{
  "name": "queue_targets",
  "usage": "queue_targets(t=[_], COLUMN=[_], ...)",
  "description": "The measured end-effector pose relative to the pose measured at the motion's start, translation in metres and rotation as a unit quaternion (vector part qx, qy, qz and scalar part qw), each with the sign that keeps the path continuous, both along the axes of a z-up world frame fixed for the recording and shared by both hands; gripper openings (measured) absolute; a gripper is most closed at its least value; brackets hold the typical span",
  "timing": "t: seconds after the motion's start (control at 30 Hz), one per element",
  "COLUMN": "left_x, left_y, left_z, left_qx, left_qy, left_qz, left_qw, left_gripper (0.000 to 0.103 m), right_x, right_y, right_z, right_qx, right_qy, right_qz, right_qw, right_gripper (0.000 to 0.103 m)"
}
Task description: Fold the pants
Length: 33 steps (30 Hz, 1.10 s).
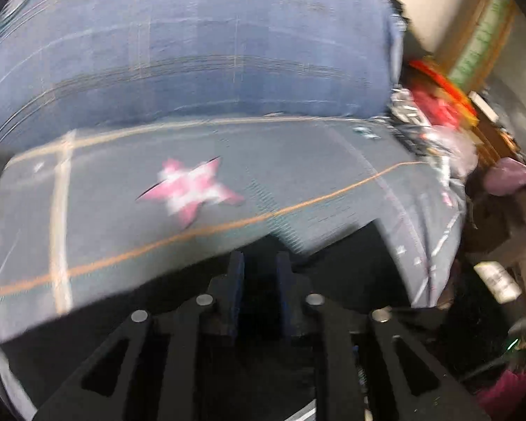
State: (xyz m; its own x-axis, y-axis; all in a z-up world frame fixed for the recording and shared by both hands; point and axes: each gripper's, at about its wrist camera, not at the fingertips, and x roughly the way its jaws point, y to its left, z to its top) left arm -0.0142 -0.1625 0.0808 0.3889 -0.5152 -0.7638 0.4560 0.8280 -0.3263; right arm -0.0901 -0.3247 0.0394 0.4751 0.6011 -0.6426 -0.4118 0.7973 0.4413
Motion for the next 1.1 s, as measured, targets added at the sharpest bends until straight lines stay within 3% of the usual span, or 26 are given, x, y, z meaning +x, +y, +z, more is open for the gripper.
queue_targets(t=[0.07,0.17,0.2,0.3,0.43,0.57,0.67,0.8,0.9,1.1], left_x=[-0.007,-0.020,-0.024,-0.031,-0.044,-0.046,-0.045,-0.046,-0.049,-0.058], left_y=[0.016,0.027,0.026,0.011,-0.018,-0.039,-0.036,-0.018,-0.009,0.007], left_z=[-0.004,-0.002,-0.002,-0.007,-0.007,-0.019,-0.032,-0.041,-0.040,-0.034], left_qx=[-0.020,-0.048,-0.050,-0.049,-0.031,0.035,0.091,0.071,0.063,0.040], left_qy=[0.015,0.016,0.017,0.018,-0.003,-0.010,-0.008,0.017,0.021,0.030], left_qz=[0.013,0.022,0.024,0.029,0.024,0.048,0.077,0.084,0.090,0.107], left_qw=[0.9996,0.9985,0.9983,0.9982,0.9992,0.9982,0.9928,0.9938,0.9937,0.9930], left_gripper=[0.064,0.069,0.074,0.075,0.075,0.075,0.075,0.075,0.075,0.075], right_x=[-0.009,-0.026,-0.034,-0.039,-0.025,-0.017,-0.013,-0.011,-0.012,-0.021], right_y=[-0.008,-0.035,-0.041,-0.070,-0.085,-0.068,-0.056,-0.051,-0.059,-0.054], right_z=[0.012,0.041,0.046,0.057,0.051,0.035,0.025,0.005,0.013,0.042], right_qx=[0.028,0.038,0.037,0.015,-0.064,-0.143,-0.177,-0.188,-0.179,-0.150], right_qy=[-0.013,-0.047,-0.059,-0.068,-0.049,-0.054,-0.058,-0.028,-0.024,-0.056], right_qz=[0.007,-0.008,-0.016,-0.071,-0.153,-0.150,-0.149,-0.133,-0.145,-0.145], right_qw=[1.000,0.998,0.997,0.995,0.985,0.977,0.971,0.973,0.973,0.976], right_gripper=[0.054,0.076,0.079,0.079,0.079,0.078,0.078,0.078,0.078,0.078])
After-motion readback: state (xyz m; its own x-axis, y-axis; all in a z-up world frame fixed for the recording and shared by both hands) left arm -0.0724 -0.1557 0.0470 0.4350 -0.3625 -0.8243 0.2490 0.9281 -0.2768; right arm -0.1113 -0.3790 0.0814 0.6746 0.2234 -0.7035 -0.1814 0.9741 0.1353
